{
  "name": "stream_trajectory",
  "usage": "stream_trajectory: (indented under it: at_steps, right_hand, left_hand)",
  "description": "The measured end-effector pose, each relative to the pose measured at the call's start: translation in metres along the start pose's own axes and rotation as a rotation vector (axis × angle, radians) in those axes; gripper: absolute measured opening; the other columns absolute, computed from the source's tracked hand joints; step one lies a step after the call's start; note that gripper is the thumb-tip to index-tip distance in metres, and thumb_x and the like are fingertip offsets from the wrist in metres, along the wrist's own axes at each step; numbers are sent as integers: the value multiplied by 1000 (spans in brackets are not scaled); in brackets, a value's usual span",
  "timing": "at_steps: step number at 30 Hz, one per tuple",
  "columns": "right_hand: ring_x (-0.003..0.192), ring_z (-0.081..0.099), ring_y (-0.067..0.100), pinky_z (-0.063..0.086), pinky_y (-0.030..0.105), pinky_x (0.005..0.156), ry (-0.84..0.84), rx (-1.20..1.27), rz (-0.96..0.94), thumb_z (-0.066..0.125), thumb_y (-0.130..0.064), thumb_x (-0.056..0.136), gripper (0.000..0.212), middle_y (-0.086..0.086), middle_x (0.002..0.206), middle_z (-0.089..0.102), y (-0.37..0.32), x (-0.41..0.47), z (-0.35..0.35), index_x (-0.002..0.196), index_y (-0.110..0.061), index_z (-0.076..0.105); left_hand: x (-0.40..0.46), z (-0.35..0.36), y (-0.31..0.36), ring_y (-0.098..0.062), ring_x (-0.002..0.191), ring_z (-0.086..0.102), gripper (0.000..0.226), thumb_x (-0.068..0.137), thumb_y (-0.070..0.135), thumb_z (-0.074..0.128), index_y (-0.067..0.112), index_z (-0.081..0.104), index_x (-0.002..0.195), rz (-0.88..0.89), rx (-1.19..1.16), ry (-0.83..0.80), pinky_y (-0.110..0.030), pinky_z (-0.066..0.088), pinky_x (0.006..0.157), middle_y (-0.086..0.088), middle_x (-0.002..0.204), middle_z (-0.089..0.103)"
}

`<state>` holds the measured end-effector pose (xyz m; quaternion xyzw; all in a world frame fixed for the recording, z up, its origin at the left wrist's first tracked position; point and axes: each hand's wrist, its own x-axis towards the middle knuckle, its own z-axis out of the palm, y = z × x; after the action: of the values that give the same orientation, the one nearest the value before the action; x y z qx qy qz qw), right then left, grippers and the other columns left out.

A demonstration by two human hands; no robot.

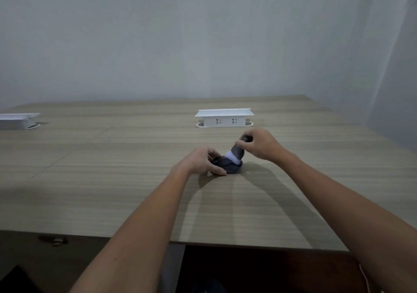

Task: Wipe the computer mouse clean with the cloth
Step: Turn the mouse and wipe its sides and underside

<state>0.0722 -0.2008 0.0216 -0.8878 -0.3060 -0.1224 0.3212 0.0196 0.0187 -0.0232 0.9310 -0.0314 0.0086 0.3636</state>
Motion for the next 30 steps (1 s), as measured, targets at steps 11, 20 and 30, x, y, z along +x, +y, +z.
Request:
stream_trajectory:
  at_steps: [11, 20, 30]
  right_hand:
    - [61, 55, 16, 36, 14, 50, 7, -37, 18, 68, -18, 84, 19, 5, 67, 64, 8, -3, -14, 76, -2, 74]
    - [61, 58, 16, 40, 22, 52, -15, -37, 47, 69, -21, 83, 21, 10, 68, 68, 11, -4, -13, 76, -2, 73]
    - [57, 55, 15, 40, 21, 49, -9, 51, 86, 68, -21, 83, 22, 9, 64, 65, -2, -1, -7, 73, -2, 73]
  left_hand:
    - [1, 2, -2, -15, 93, 69, 62, 58, 36, 94, 18, 72, 113, -10, -14, 10, -27, 57, 83, 0, 103, 75]
    - [-1, 3, -1, -15, 86, 69, 62, 54, 38, 94, 19, 73, 109, -25, -29, 8, -26, 56, 75, 0, 97, 76]
    - [-7, 3, 4, -14, 89, 69, 61, 59, 34, 93, 17, 71, 113, -36, -27, 25, -21, 51, 73, -1, 101, 76]
